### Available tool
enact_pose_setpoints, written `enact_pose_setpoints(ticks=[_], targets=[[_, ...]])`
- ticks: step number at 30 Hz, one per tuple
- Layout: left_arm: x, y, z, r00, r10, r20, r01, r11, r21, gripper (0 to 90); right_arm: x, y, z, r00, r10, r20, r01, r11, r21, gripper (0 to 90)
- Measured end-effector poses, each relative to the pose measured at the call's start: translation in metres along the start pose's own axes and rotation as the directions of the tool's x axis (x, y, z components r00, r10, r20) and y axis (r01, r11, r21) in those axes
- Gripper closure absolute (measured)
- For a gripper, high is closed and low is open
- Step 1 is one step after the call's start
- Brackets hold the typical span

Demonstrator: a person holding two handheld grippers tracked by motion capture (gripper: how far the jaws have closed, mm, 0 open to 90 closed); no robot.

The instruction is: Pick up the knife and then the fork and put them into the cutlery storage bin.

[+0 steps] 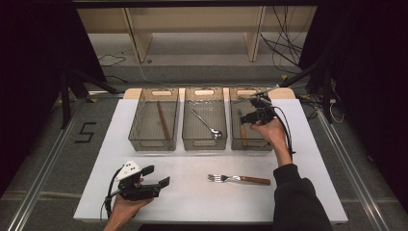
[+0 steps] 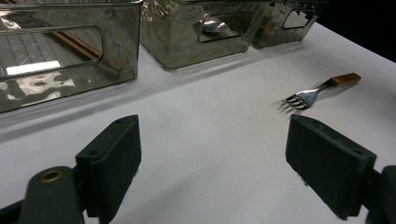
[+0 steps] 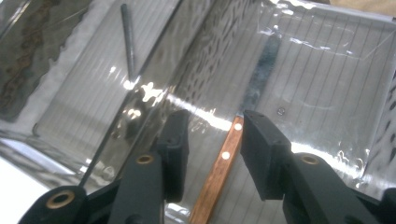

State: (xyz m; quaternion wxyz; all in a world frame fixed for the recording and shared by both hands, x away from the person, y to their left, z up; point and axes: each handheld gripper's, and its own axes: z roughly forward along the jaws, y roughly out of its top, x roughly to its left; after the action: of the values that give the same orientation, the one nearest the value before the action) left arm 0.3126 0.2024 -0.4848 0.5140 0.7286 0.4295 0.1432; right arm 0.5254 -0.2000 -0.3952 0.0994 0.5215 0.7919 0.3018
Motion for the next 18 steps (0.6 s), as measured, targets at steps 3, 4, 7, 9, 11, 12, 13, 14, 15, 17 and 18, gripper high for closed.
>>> enact_pose_setpoints(ticks=[3,4,7,9,11,12,13,14,15,17,18], targets=[[0.000,0.000,0.000,1.0000,-0.001,0.000,0.001,1.0000,0.000,17.9,0.004,-0.002,-0.005,0.9997,-0.024,-0.011,0.024,1.000,-0.008,58.6],[0.000,0.000,0.000,1.0000,-0.002,-0.001,0.002,1.0000,0.000,17.9,0.006,-0.002,-0.006,0.9994,-0.031,-0.013,0.031,0.999,-0.014,57.6],[0.000,0.000,0.001,1.0000,-0.005,-0.001,0.005,1.0000,-0.003,17.9,0.012,-0.003,-0.012,0.9981,-0.050,-0.035,0.049,0.998,-0.030,54.1],[0.000,0.000,0.001,1.0000,-0.005,0.000,0.005,1.0000,-0.003,17.9,0.016,-0.004,-0.016,0.9964,-0.066,-0.053,0.064,0.997,-0.040,50.5],[0.000,0.000,0.000,1.0000,-0.004,-0.001,0.004,1.0000,-0.002,17.9,0.020,-0.005,-0.020,0.9939,-0.075,-0.080,0.071,0.996,-0.049,46.9],[0.000,0.000,0.000,1.0000,-0.003,-0.001,0.003,1.0000,-0.002,17.9,0.022,-0.006,-0.022,0.9927,-0.080,-0.090,0.076,0.996,-0.054,45.0],[0.000,0.000,0.000,1.0000,-0.003,-0.001,0.003,1.0000,-0.002,17.9,0.024,-0.008,-0.024,0.9916,-0.088,-0.094,0.083,0.995,-0.060,43.2],[0.000,0.000,0.000,1.0000,0.000,-0.001,0.000,1.0000,0.001,17.9,0.026,-0.009,-0.026,0.9907,-0.093,-0.099,0.087,0.994,-0.065,41.4],[0.000,0.000,0.000,1.0000,0.001,-0.001,-0.001,1.0000,0.001,17.9,0.027,-0.010,-0.028,0.9899,-0.097,-0.104,0.090,0.994,-0.068,39.9],[0.000,0.000,0.000,1.0000,0.001,-0.001,-0.001,1.0000,0.000,17.9,0.030,-0.013,-0.032,0.9878,-0.104,-0.116,0.096,0.993,-0.075,37.5],[0.000,0.000,0.000,1.0000,0.002,-0.001,-0.002,1.0000,0.001,17.9,0.032,-0.015,-0.033,0.9869,-0.112,-0.117,0.103,0.991,-0.081,36.9]])
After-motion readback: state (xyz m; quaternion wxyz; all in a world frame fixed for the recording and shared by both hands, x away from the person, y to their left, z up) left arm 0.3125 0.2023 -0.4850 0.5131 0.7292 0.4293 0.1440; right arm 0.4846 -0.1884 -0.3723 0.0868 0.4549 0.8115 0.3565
